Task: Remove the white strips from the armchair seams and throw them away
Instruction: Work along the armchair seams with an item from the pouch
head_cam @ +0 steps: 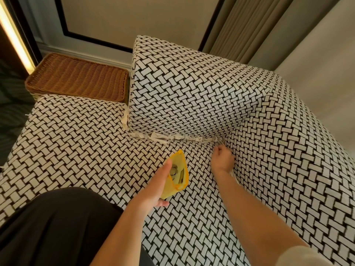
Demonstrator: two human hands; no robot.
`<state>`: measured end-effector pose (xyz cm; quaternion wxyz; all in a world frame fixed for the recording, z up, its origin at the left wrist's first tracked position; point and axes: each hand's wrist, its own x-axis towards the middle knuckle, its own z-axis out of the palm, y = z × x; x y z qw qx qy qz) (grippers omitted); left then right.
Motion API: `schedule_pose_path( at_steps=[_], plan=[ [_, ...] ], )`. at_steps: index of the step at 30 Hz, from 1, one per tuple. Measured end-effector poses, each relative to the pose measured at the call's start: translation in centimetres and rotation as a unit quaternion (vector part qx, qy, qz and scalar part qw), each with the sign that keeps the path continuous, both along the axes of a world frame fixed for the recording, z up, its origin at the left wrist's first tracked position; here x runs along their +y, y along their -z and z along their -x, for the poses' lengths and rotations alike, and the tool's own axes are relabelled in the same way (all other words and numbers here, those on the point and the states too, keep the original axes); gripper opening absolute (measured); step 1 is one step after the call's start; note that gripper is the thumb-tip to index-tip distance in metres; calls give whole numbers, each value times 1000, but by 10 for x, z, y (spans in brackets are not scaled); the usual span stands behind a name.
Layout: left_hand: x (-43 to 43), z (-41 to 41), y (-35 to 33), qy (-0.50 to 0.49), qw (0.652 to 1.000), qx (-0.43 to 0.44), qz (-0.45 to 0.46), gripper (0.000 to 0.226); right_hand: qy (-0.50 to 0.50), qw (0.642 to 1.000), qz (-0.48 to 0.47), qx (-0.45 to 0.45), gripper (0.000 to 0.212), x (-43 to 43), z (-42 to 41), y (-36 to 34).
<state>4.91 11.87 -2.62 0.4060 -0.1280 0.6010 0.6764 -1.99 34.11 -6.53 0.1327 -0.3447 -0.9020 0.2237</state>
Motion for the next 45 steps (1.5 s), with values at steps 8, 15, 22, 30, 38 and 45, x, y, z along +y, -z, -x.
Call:
schedule_pose_path(
  at_steps=[8, 15, 22, 30, 38, 45],
  plan=[
    [-2, -6, -8, 8, 999, 33, 4, 49, -48, 947, 263, 177, 21, -52, -54, -21],
    [1, -6, -7, 3, 999, 36, -4, 61, -241, 920, 263, 164, 20, -102, -100, -72],
    [0, -5, -5, 7, 1000, 5, 1, 86, -152, 944, 246, 159, 21, -76, -81, -58],
    [-1, -1, 1, 4, 1000, -11, -12, 100, -47, 981, 180, -51, 53, -16, -14, -9],
    [0, 1, 8, 3, 1000, -15, -23, 100, 11, 962, 230, -144, 57, 19, 39, -20],
    [0, 2, 14, 7, 999, -16, -38, 110, 35, 944, 296, -143, 61, 22, 55, -19]
  ],
)
